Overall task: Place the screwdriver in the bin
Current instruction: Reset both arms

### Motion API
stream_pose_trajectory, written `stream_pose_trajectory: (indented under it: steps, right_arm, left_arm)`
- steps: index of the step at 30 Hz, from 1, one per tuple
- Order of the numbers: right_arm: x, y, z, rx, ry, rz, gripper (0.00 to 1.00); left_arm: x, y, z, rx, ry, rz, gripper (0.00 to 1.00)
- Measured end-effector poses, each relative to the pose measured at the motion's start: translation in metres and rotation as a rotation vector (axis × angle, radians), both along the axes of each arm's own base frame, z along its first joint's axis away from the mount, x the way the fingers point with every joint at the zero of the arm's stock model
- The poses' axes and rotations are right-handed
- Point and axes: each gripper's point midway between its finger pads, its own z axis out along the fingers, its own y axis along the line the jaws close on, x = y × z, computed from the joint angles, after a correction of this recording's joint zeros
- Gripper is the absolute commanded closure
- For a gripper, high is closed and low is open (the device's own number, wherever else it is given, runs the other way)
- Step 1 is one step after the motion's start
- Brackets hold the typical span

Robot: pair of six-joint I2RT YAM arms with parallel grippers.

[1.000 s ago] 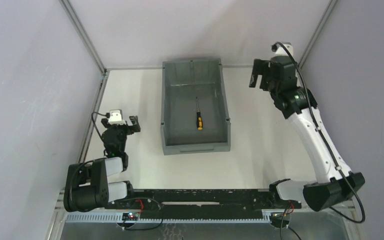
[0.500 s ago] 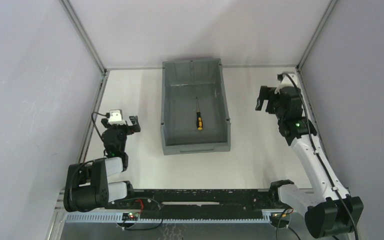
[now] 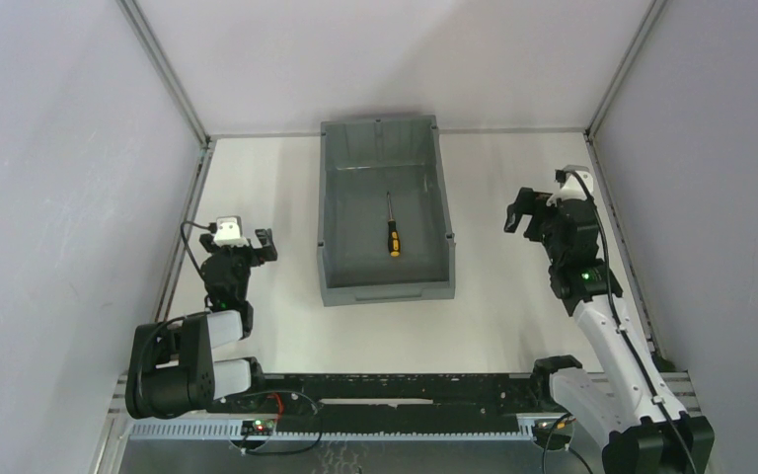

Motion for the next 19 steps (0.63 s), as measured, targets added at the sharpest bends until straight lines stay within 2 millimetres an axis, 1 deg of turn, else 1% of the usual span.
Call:
stream_pose_trajectory:
  steps: [5, 19]
  right_arm:
    - [-0.001, -0.001, 0.013, 0.008, -0.048, -0.008, 0.00]
    - [-0.002, -0.004, 0.012, 0.006, -0.043, -0.023, 0.00]
  left_arm:
    - [0.000, 0.000, 0.000, 0.000, 0.000, 0.000, 0.00]
    - [0.000, 0.000, 0.000, 0.000, 0.000, 0.000, 0.00]
